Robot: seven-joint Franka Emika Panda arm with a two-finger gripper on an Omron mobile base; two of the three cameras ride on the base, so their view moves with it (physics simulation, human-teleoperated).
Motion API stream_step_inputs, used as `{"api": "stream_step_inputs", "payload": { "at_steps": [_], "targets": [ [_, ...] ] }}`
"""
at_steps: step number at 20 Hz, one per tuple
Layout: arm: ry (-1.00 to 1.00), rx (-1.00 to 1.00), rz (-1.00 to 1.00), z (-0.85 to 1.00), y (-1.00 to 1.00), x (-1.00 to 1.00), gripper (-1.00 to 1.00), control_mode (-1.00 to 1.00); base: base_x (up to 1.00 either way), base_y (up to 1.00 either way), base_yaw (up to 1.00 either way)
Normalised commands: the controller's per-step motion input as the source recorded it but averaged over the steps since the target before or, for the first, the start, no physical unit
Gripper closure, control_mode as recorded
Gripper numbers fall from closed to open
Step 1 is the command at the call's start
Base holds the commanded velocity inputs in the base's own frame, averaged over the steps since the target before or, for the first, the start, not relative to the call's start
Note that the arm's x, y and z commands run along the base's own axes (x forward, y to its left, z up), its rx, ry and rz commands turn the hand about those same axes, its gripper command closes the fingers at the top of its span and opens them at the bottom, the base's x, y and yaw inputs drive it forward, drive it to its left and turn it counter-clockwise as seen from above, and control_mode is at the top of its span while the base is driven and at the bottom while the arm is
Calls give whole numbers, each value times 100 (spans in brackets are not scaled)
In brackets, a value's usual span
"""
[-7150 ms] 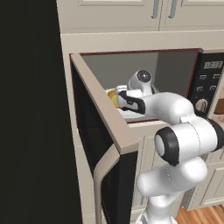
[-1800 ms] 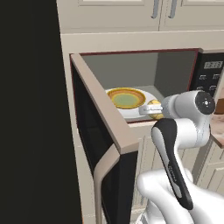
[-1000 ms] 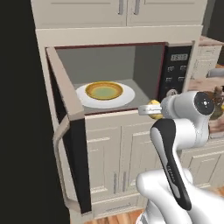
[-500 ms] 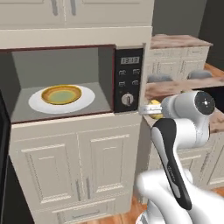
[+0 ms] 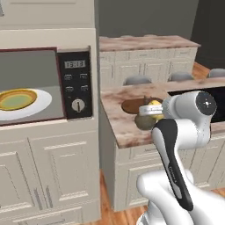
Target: Retrieve the reheated potato from the microwave, then place the potato, cheese, and condiment on the cutting board.
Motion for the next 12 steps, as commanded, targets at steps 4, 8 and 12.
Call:
{"api": "stream_step_inputs", "payload": {
  "at_steps": [4,8,12],
  "targets": [
    [0,0,0,0,0,0,100,100,24,-76,0],
    [0,0,0,0,0,0,100,100,33,-70,0],
    [0,0,0,0,0,0,100,100,41,-65,0]
  ]
}}
